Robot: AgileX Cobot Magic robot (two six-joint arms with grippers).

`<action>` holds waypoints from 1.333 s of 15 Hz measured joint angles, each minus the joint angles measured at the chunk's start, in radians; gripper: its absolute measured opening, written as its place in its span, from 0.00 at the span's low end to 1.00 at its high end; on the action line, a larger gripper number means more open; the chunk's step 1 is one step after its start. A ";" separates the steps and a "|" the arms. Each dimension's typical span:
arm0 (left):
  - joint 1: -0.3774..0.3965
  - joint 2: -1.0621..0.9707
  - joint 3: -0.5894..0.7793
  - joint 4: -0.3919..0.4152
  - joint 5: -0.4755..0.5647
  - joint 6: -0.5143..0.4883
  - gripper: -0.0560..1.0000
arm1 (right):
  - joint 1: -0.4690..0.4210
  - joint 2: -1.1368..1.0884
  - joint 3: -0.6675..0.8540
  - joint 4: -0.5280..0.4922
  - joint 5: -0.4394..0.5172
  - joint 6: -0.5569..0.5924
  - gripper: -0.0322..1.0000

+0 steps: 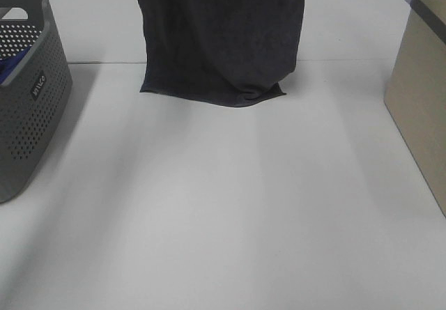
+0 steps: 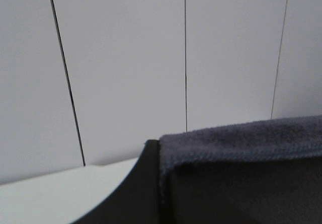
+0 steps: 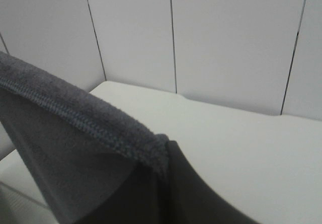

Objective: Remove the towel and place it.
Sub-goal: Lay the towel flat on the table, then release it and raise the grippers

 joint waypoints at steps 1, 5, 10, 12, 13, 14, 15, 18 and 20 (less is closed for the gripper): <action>0.000 0.027 0.000 0.003 -0.105 0.000 0.05 | 0.000 0.020 -0.022 0.000 -0.035 -0.035 0.04; 0.000 0.100 0.000 0.021 -0.420 0.010 0.05 | -0.007 0.072 -0.101 0.015 -0.096 -0.115 0.04; 0.024 0.105 0.000 0.043 -0.630 0.020 0.05 | -0.035 0.082 -0.126 0.251 -0.170 -0.270 0.04; 0.024 0.105 0.000 0.043 -0.626 0.020 0.05 | -0.035 0.082 -0.126 0.264 -0.160 -0.294 0.04; 0.024 0.105 0.000 0.043 -0.610 0.020 0.05 | -0.035 0.082 -0.126 0.265 -0.151 -0.295 0.04; 0.022 0.105 0.000 0.043 -0.564 0.020 0.05 | -0.035 0.082 -0.126 0.262 -0.121 -0.295 0.04; 0.015 0.103 0.000 0.043 -0.480 0.020 0.05 | -0.036 0.082 -0.126 0.240 -0.073 -0.294 0.04; -0.015 0.078 0.000 0.042 -0.118 0.027 0.05 | -0.036 0.082 -0.126 0.151 0.138 -0.204 0.04; -0.062 -0.022 0.000 0.036 0.375 0.064 0.05 | -0.036 0.070 -0.126 0.062 0.500 -0.081 0.04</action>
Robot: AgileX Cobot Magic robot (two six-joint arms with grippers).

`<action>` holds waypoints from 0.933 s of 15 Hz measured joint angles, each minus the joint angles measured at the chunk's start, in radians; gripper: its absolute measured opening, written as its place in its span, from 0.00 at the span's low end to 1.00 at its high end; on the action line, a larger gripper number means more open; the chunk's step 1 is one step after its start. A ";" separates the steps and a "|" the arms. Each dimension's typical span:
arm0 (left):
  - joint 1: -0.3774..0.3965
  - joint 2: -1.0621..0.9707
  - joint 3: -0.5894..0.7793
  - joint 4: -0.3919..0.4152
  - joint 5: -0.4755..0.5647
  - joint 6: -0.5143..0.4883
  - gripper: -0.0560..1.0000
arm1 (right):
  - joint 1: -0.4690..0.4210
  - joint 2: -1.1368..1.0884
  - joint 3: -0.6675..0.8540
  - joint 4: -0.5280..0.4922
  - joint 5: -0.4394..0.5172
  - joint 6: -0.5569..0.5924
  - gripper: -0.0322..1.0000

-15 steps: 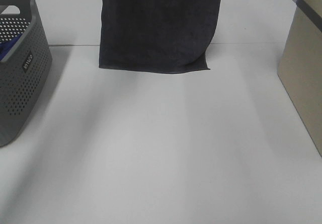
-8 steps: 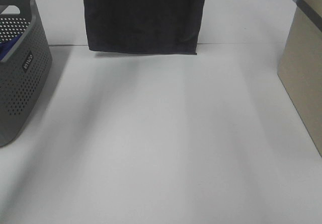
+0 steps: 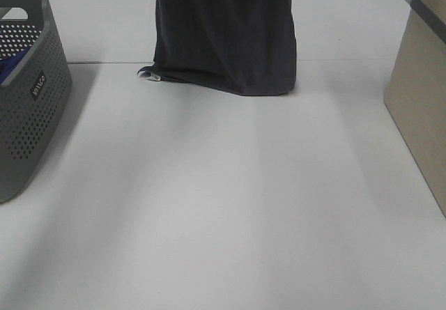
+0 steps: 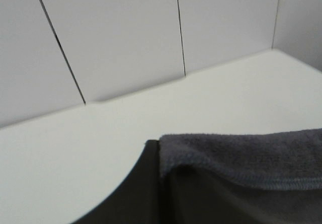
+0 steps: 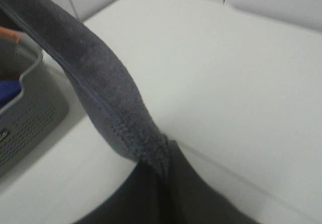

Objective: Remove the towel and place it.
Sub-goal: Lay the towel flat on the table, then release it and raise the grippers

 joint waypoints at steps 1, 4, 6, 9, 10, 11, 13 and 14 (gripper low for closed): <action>-0.006 -0.016 0.000 -0.001 0.064 0.000 0.05 | 0.000 -0.007 0.000 -0.011 0.037 0.016 0.04; -0.019 -0.081 0.005 -0.017 0.299 0.000 0.05 | 0.000 -0.087 0.018 -0.051 0.094 0.095 0.04; -0.019 -0.084 0.043 -0.102 0.302 0.000 0.05 | 0.000 -0.168 0.114 -0.077 0.094 0.110 0.04; -0.031 -0.136 0.233 -0.185 0.307 -0.013 0.05 | 0.000 -0.282 0.362 -0.092 0.094 0.110 0.04; -0.046 -0.181 0.358 -0.178 0.308 -0.014 0.05 | 0.000 -0.335 0.477 -0.099 0.094 0.109 0.04; -0.065 -0.241 0.485 -0.168 0.311 -0.017 0.05 | 0.000 -0.391 0.583 -0.108 0.095 0.110 0.04; -0.119 -0.421 0.773 -0.166 0.312 -0.024 0.05 | 0.000 -0.541 0.827 -0.113 0.095 0.110 0.04; -0.133 -0.481 0.861 -0.168 0.311 -0.031 0.05 | 0.000 -0.585 0.894 -0.113 0.095 0.110 0.04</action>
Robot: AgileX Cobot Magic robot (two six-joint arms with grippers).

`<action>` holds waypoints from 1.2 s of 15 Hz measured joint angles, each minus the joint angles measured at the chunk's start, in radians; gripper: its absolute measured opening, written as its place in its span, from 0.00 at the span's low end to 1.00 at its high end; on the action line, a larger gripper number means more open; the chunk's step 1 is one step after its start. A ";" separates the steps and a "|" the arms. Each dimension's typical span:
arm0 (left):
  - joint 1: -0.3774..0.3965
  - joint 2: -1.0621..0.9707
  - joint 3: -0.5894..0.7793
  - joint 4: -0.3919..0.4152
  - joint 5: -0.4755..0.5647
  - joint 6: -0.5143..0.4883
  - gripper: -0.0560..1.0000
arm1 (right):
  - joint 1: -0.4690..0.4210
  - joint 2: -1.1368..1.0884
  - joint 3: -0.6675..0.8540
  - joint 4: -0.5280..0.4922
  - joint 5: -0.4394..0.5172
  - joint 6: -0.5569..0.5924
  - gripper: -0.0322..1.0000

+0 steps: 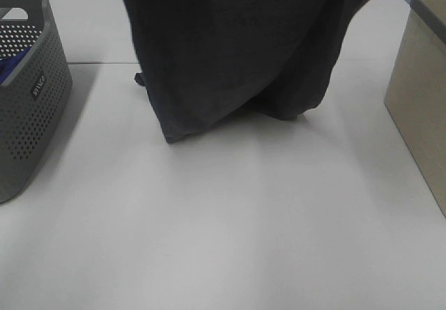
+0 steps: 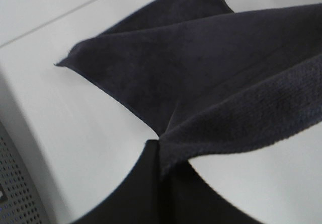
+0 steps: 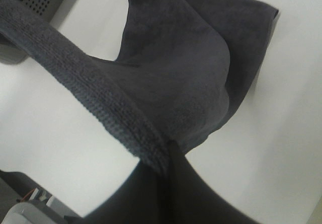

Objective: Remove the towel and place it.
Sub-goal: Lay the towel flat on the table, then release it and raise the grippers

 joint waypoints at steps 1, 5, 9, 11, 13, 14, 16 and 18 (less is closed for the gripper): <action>-0.006 -0.059 0.085 -0.004 -0.001 -0.007 0.05 | 0.000 -0.047 0.067 0.001 0.000 0.002 0.04; -0.017 -0.259 0.336 -0.086 -0.018 -0.014 0.05 | 0.003 -0.196 0.233 0.052 -0.001 0.023 0.04; -0.025 -0.469 0.598 -0.149 -0.057 -0.014 0.05 | 0.013 -0.372 0.435 0.116 -0.002 0.027 0.04; -0.026 -0.544 0.703 -0.196 -0.072 0.010 0.05 | 0.013 -0.459 0.538 0.139 -0.003 0.056 0.04; -0.029 -0.608 0.805 -0.257 -0.079 0.052 0.05 | 0.013 -0.544 0.640 0.156 -0.003 0.087 0.04; -0.029 -0.628 0.849 -0.279 -0.083 0.062 0.05 | 0.013 -0.580 0.688 0.165 -0.003 0.094 0.04; -0.029 -0.634 0.898 -0.297 -0.092 0.071 0.05 | 0.013 -0.613 0.741 0.170 -0.003 0.095 0.04; -0.029 -0.633 0.978 -0.323 -0.097 0.091 0.05 | 0.013 -0.628 0.840 0.186 -0.006 0.095 0.04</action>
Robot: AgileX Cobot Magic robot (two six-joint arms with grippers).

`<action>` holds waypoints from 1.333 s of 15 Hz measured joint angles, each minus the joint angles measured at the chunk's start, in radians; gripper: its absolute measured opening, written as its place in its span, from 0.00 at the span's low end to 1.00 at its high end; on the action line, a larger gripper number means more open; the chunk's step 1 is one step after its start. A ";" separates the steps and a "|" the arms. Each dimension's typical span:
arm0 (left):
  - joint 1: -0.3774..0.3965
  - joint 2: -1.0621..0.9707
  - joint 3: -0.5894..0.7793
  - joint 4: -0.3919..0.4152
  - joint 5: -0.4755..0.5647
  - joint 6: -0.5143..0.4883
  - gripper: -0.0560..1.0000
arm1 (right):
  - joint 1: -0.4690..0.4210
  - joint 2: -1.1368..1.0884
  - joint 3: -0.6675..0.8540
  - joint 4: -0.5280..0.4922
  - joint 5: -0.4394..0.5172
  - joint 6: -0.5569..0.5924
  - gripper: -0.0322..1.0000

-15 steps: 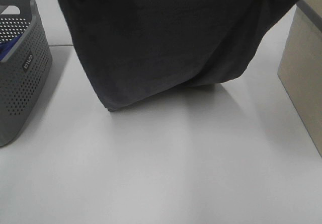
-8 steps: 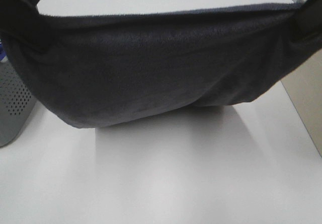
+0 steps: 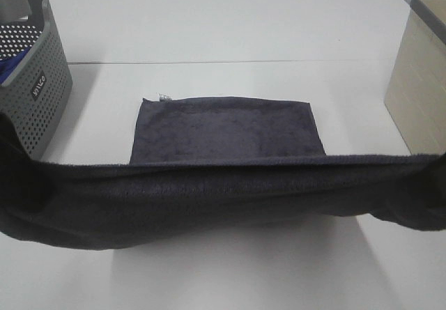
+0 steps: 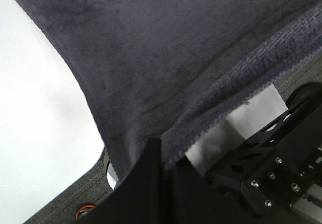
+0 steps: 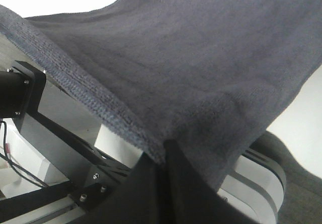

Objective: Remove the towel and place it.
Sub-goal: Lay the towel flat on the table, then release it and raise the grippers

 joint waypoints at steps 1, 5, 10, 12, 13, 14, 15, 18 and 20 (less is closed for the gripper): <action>0.000 0.000 0.015 -0.008 0.000 0.001 0.05 | 0.000 -0.001 0.029 0.005 -0.001 0.000 0.04; 0.000 0.022 0.089 -0.068 0.000 0.051 0.05 | 0.000 -0.001 0.143 0.008 -0.004 0.000 0.04; 0.000 0.202 0.119 -0.103 -0.028 0.087 0.05 | 0.000 0.056 0.255 -0.002 -0.056 0.000 0.04; 0.000 0.283 0.119 -0.115 -0.028 0.097 0.05 | 0.000 0.124 0.308 -0.002 -0.099 -0.002 0.04; 0.000 0.327 0.119 -0.121 -0.030 0.115 0.05 | 0.000 0.162 0.319 -0.002 -0.116 -0.007 0.04; 0.000 0.362 0.119 -0.131 -0.032 0.129 0.05 | 0.000 0.192 0.322 -0.002 -0.133 -0.016 0.04; 0.000 0.391 0.119 -0.138 -0.037 0.134 0.05 | 0.000 0.222 0.322 -0.005 -0.141 -0.028 0.04; -0.056 0.445 0.122 -0.134 -0.049 0.144 0.05 | -0.001 0.295 0.323 -0.027 -0.144 -0.032 0.06; -0.081 0.467 0.122 -0.119 -0.078 0.144 0.05 | -0.003 0.324 0.325 -0.059 -0.151 -0.032 0.09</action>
